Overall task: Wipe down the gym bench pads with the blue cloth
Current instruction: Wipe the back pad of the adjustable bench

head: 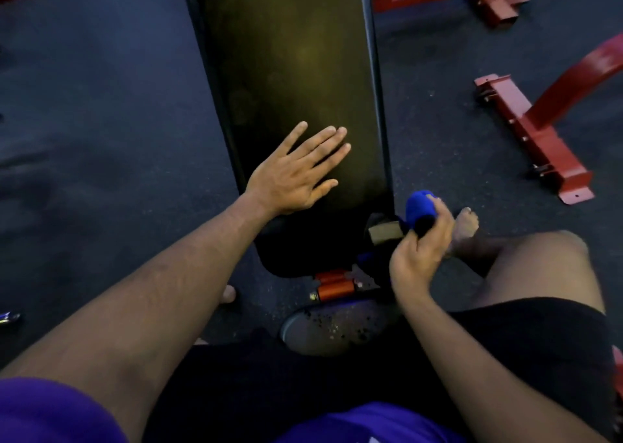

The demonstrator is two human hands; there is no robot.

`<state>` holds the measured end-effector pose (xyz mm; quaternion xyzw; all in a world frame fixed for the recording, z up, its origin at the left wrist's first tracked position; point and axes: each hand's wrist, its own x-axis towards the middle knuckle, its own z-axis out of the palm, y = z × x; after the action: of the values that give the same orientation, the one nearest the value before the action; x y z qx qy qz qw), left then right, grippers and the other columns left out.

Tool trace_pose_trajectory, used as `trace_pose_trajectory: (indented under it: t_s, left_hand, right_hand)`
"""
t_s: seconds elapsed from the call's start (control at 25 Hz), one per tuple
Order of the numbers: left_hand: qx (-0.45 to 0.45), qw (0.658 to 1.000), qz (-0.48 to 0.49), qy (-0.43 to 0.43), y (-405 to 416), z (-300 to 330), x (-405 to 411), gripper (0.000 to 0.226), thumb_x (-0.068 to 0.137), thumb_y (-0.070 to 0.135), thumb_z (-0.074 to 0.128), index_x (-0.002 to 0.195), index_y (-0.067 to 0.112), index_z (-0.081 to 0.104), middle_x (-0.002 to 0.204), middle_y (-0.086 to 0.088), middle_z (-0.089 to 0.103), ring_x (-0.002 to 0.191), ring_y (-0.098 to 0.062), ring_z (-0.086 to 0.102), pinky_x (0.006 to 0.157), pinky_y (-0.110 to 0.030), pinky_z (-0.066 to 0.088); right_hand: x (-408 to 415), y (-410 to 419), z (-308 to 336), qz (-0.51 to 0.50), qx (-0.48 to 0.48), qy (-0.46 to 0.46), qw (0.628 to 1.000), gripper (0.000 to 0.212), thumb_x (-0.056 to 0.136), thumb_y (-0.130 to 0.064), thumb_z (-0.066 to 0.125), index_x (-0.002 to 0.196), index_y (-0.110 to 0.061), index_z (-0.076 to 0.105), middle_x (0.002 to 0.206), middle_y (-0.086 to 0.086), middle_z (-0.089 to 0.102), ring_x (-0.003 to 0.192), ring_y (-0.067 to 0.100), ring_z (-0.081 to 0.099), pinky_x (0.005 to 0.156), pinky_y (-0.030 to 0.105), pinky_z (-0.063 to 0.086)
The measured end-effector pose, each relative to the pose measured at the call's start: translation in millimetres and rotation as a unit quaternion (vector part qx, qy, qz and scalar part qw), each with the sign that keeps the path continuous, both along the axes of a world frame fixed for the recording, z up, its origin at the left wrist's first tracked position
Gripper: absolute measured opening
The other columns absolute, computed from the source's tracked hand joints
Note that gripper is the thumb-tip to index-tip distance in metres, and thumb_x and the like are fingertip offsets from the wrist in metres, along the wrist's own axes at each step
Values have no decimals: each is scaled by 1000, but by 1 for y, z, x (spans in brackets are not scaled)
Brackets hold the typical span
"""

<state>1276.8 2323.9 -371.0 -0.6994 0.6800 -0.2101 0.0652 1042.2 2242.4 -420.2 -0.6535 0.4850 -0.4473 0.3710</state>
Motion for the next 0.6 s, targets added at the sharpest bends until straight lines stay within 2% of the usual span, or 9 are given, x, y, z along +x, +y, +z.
trace_pose_trajectory:
  t_s: [0.04, 0.12, 0.2, 0.24, 0.32, 0.4, 0.52, 0.6]
  left_hand:
    - [2, 1000, 2, -1, 0, 0, -1, 63, 109, 49, 20, 162, 16, 19, 170, -9, 13, 158, -24, 11, 126, -54, 13]
    - [4, 1000, 11, -1, 0, 0, 1, 63, 109, 49, 21, 162, 15, 18, 170, -10, 13, 158, -25, 11, 125, -55, 13]
    - [2, 1000, 9, -3, 2, -1, 2, 62, 110, 48, 22, 162, 15, 19, 170, -10, 14, 157, -25, 12, 126, -55, 14]
    - [-1, 1000, 6, -7, 2, -1, 0, 62, 110, 48, 22, 162, 15, 20, 170, -10, 14, 157, -25, 13, 126, -55, 14]
    - [0, 1000, 3, 1, -1, 1, 0, 61, 110, 47, 23, 162, 15, 22, 170, -11, 16, 157, -25, 14, 126, -55, 14]
    - [-4, 1000, 3, 6, 0, 0, 0, 61, 110, 47, 24, 162, 15, 22, 170, -11, 16, 157, -25, 14, 125, -55, 15]
    - [-7, 1000, 6, 10, -1, -1, 0, 61, 110, 47, 24, 162, 15, 21, 170, -10, 14, 157, -25, 12, 126, -54, 13]
    - [-6, 1000, 5, 14, 0, -1, 1, 61, 110, 47, 23, 162, 16, 20, 170, -10, 13, 158, -24, 12, 126, -54, 13]
  right_hand:
    - [5, 11, -5, 8, 4, 51, 999, 65, 73, 15, 48, 136, -3, 48, 141, 14, 46, 130, 34, 43, 113, 33, 26]
    - [28, 43, -16, 41, 52, 143, 987, 71, 82, 4, 55, 149, -13, 36, 156, 15, 29, 140, 38, 31, 114, 45, 23]
    - [51, 59, -17, 24, 123, 164, 979, 77, 89, -5, 57, 155, -20, 21, 164, 8, 11, 149, 33, 13, 116, 53, 17]
    - [58, 56, -17, 9, 152, 151, 977, 76, 91, -8, 56, 156, -20, 17, 165, 6, 6, 150, 31, 8, 118, 52, 13]
    - [60, 57, -23, -24, 191, 116, 974, 72, 96, -9, 53, 156, -14, 15, 165, 12, 5, 151, 32, 6, 120, 40, 4]
    - [58, 66, -30, -55, 259, 66, 962, 71, 98, -9, 50, 156, -8, 9, 163, 21, 3, 150, 35, 9, 120, 36, 5]
    - [73, 105, -29, -54, 393, -5, 918, 73, 100, -6, 49, 152, 4, -1, 160, 27, 3, 149, 36, 14, 117, 26, 8]
    - [87, 137, -23, -40, 483, -13, 874, 76, 100, -8, 50, 150, 9, -4, 158, 30, 11, 148, 36, 20, 112, 20, 9]
